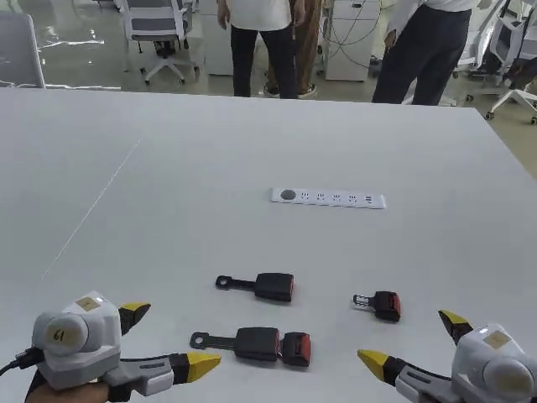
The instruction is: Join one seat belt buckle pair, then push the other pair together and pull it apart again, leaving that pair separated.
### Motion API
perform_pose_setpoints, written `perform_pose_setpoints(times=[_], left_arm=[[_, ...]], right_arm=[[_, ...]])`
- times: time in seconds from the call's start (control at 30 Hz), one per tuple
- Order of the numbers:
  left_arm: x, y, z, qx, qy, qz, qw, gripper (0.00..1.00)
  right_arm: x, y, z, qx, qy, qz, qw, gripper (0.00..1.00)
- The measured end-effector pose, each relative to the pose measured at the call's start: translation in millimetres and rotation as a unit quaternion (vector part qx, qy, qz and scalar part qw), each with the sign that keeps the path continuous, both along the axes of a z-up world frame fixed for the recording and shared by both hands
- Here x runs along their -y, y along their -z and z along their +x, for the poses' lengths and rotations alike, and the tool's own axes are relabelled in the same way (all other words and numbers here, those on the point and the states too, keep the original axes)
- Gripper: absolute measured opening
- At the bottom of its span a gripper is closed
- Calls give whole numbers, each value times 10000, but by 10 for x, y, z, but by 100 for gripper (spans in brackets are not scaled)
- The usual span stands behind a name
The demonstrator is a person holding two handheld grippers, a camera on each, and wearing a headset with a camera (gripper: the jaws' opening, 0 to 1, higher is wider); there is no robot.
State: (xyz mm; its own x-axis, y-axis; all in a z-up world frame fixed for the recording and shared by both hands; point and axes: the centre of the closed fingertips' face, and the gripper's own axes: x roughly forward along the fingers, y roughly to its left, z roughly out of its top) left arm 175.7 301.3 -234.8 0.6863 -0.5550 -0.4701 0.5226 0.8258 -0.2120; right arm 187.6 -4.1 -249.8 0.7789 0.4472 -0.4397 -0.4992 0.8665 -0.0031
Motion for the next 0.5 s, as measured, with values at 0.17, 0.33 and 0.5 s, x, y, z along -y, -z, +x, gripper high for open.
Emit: perform_pose_setpoints(times=[0.17,0.33,0.5], left_arm=[[25,22,-35,-37,40,-31,10000,100],[48,32,-57,-69,36,-127,9999,100],[42,60,-104,-89,66,-132,9999,100]], right_arm=[[-4,66,-159,-100,-61,-110,9999,96],[39,63,-238,-119,-77,-174,9997,96],[84,88,-338,-161,-72,-228,9996,96]])
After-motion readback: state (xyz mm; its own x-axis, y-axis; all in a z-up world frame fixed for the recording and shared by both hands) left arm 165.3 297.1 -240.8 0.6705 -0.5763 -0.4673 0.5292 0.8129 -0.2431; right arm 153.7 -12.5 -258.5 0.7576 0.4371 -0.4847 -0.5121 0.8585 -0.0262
